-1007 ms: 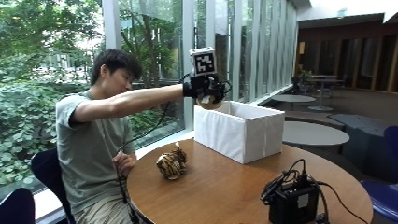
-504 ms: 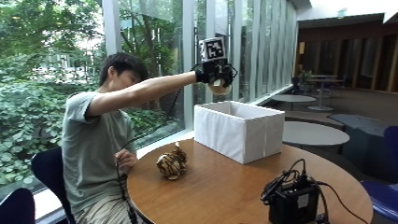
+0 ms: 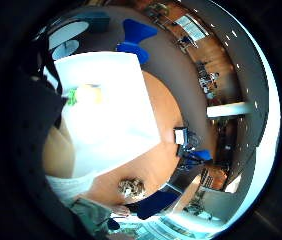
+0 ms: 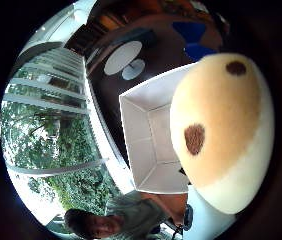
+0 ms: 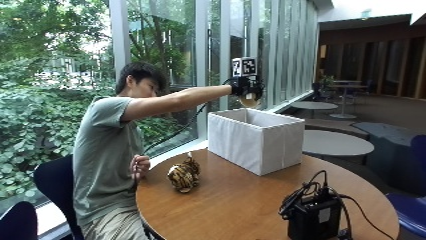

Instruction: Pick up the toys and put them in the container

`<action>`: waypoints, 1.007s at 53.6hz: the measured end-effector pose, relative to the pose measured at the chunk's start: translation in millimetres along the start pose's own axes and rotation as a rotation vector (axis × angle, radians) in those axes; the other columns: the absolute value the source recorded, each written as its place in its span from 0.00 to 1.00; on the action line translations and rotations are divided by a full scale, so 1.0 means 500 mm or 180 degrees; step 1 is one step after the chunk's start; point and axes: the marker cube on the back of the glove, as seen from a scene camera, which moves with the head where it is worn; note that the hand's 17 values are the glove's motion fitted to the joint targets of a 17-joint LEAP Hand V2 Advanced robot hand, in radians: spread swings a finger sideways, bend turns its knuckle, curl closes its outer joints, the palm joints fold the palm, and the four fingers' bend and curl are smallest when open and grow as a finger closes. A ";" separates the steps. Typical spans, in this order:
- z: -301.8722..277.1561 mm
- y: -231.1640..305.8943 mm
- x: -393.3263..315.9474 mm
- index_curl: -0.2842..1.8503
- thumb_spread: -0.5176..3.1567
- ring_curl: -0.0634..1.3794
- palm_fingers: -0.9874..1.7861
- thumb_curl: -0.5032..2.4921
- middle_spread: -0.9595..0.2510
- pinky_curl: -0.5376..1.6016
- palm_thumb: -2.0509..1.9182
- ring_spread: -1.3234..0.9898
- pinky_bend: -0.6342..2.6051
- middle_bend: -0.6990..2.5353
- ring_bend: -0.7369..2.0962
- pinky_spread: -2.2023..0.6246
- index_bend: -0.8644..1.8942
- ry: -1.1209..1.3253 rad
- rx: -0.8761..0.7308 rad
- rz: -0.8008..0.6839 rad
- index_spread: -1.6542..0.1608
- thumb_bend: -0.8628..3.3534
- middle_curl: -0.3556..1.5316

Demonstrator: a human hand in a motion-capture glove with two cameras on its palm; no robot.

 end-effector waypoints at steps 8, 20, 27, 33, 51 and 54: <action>0.029 -0.014 -0.012 0.63 0.27 0.54 0.38 0.56 0.37 0.50 0.67 0.40 0.62 0.38 0.70 0.66 0.38 -0.0015 -0.0272 0.0566 0.66 0.20 0.67; 0.004 0.011 0.002 0.45 0.41 0.38 0.20 0.46 0.72 0.46 0.59 0.54 0.58 0.25 0.44 0.77 0.32 0.0295 -0.0381 0.0226 0.77 0.20 0.54; -0.042 0.046 0.003 0.38 0.45 0.35 0.23 0.41 0.80 0.44 0.57 0.57 0.55 0.25 0.41 0.79 0.32 0.0323 -0.0172 0.0684 0.80 0.20 0.49; -0.073 0.122 0.027 0.35 0.47 0.34 0.27 0.38 0.81 0.43 0.55 0.58 0.52 0.26 0.41 0.80 0.34 0.0378 -0.0316 0.1327 0.80 0.20 0.46; -0.001 0.552 0.174 0.26 0.49 0.35 0.33 0.33 0.81 0.41 0.53 0.59 0.51 0.29 0.45 0.79 0.32 -0.0108 -0.0352 0.0993 0.81 0.20 0.43; 0.041 0.634 0.226 0.25 0.49 0.36 0.35 0.32 0.80 0.41 0.53 0.58 0.50 0.29 0.48 0.79 0.33 -0.0163 -0.0567 0.0725 0.81 0.20 0.43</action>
